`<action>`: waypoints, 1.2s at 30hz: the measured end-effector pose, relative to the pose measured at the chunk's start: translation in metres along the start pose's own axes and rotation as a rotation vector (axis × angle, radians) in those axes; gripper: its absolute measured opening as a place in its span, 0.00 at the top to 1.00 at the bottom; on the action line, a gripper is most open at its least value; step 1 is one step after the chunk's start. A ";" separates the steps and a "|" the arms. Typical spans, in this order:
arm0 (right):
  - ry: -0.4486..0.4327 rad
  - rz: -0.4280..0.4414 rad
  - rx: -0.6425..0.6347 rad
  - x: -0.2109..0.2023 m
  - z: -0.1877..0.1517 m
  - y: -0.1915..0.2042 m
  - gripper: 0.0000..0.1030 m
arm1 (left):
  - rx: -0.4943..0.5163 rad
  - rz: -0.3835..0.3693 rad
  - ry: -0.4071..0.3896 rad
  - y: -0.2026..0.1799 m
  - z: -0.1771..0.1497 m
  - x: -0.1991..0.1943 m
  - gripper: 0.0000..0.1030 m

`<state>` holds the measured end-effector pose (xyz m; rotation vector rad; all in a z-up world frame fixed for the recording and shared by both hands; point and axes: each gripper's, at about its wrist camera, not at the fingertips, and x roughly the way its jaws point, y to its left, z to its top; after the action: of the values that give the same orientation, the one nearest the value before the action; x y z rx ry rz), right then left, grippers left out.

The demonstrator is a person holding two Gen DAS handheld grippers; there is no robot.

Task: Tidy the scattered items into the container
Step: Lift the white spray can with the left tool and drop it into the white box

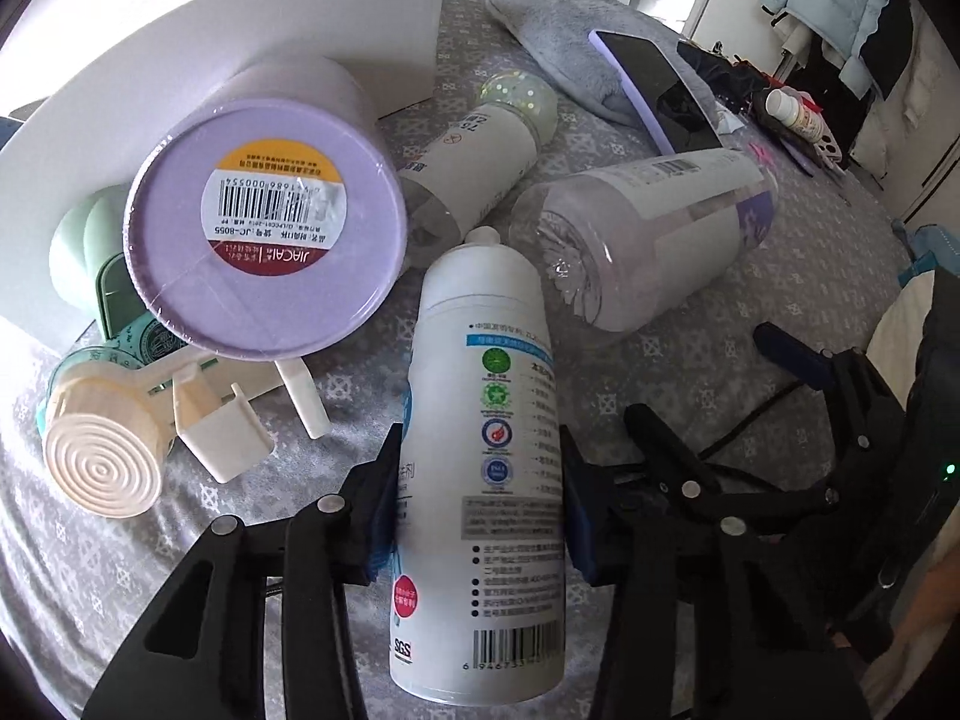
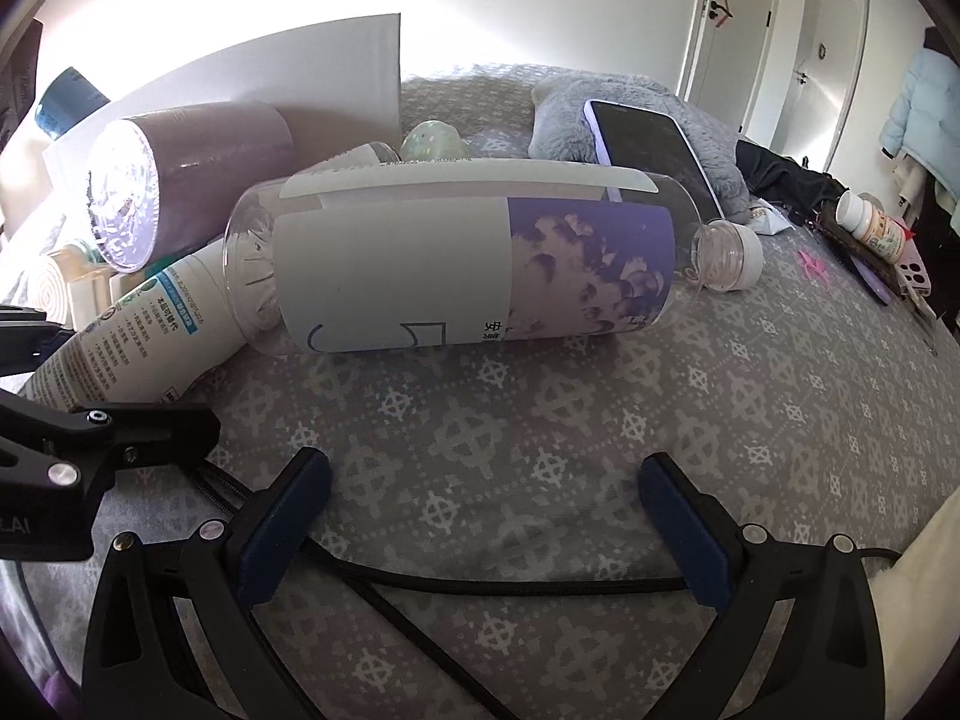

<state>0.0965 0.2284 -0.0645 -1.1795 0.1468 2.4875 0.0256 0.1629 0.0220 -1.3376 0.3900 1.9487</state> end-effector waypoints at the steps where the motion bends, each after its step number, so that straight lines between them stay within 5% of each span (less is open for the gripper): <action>1: 0.000 -0.001 0.000 0.000 0.000 0.000 0.00 | -0.002 -0.004 0.000 0.000 -0.001 -0.001 0.58; 36: 0.000 -0.009 -0.003 -0.001 -0.003 0.001 0.00 | 0.004 -0.011 -0.224 -0.016 0.014 -0.063 0.58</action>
<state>0.0988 0.2267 -0.0661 -1.1795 0.1371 2.4806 0.0396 0.1571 0.0871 -1.1009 0.2769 2.0602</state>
